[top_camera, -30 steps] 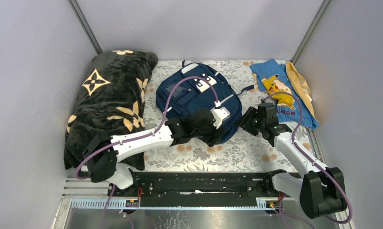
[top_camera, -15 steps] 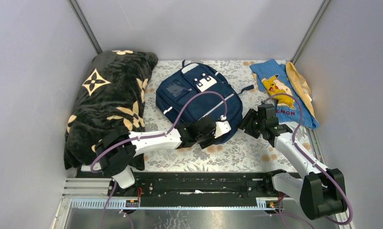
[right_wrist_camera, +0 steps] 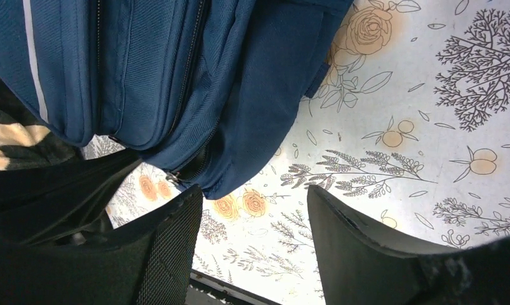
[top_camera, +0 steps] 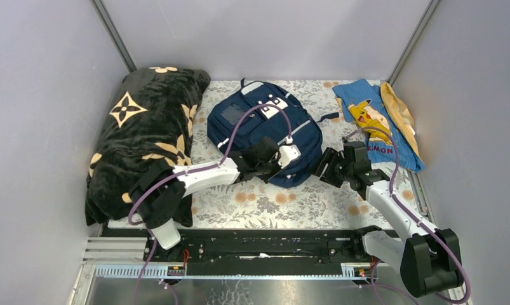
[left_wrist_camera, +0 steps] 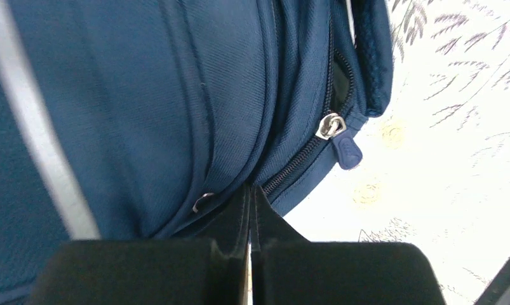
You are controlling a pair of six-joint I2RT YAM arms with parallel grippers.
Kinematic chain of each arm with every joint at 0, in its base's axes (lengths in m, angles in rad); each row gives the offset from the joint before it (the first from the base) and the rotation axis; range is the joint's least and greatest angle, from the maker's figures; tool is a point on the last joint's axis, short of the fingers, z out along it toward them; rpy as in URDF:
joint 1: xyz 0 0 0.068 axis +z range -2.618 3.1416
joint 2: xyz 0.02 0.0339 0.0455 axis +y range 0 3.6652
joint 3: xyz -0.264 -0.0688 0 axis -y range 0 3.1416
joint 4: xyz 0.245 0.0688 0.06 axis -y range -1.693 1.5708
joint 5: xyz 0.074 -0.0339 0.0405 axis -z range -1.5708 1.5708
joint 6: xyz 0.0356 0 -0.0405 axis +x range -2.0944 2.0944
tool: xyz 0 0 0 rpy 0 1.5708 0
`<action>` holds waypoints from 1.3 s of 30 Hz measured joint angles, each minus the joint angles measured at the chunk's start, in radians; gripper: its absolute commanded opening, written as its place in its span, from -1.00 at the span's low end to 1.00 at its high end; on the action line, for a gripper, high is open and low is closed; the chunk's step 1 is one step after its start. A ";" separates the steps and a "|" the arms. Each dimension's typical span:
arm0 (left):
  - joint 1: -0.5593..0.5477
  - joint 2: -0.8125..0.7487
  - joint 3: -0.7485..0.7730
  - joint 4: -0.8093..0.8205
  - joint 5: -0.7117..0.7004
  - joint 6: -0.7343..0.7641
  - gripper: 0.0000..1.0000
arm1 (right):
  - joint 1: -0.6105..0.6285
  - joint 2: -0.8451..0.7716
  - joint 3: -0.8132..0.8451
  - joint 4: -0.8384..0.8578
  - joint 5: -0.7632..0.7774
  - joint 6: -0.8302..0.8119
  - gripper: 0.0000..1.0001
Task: Pack the student bag
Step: Zip the student bag at the center of the board.
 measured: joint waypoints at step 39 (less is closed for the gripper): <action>0.095 -0.370 -0.245 0.111 0.027 -0.099 -1.00 | -0.040 0.492 0.319 0.387 -0.148 0.156 -1.00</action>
